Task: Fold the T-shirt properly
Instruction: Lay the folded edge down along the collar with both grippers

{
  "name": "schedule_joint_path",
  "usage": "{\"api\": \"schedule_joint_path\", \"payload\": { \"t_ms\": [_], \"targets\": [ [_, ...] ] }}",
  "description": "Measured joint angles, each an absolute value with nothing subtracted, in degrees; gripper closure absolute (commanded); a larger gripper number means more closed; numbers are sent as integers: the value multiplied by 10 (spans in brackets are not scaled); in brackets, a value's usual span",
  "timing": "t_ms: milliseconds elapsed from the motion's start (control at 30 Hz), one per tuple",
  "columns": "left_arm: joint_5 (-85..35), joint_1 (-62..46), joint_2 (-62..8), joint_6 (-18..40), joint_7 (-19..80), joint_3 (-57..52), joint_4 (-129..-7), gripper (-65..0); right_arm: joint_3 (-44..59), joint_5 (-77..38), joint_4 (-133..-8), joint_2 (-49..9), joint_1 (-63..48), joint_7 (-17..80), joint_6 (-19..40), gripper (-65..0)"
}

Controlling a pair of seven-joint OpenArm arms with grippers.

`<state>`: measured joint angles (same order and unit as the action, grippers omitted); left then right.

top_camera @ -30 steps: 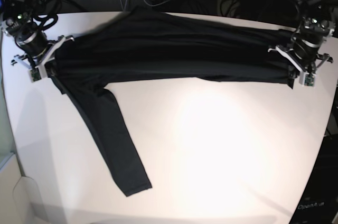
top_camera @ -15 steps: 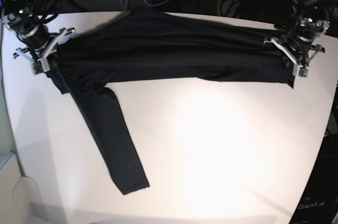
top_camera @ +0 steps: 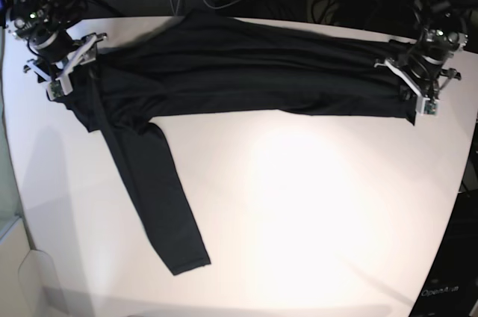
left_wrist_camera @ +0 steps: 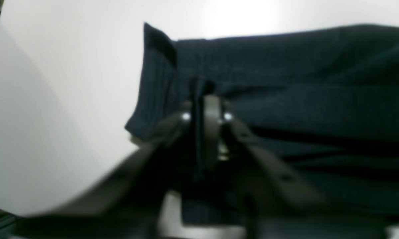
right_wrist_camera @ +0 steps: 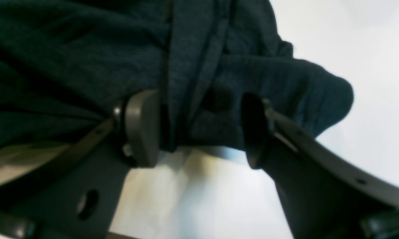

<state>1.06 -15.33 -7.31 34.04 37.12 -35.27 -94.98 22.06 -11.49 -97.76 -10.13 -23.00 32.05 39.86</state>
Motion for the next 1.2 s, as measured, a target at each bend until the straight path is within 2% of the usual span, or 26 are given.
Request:
{"api": "schedule_joint_path", "payload": {
  "t_ms": [100, 167, 200, 733, 833, 933, 1200],
  "targets": [
    [8, -154, -73, 341, 372, -353, -950, -295, 221, -115, -979, -101, -230, 318, 399, -386],
    [8, -155, -73, 340, 371, -353, -950, -347, 222, -115, -979, -102, -229, 315, 399, -386],
    [6, -156, -73, 341, 371, -354, -950, -353, 223, -115, -980, -102, -229, 315, 399, -386],
    [6, -154, -68, 341, 371, -356, -950, -352, 323, -117, -992, -104, -170, 323, 399, -386],
    [6, -155, -67, 340, 371, -357, -953, -352, 319, -113, -987, -126, -142, 330, 399, -387],
    [6, -157, -67, 341, 371, -358, -954, -352, 291, -113, -960, -142, -84, 378, 402, -387],
    [7, -158, -62, 340, 373, -359, -954, -352, 185, -111, -774, -175, 88, 406, 399, -387]
  ]
}}
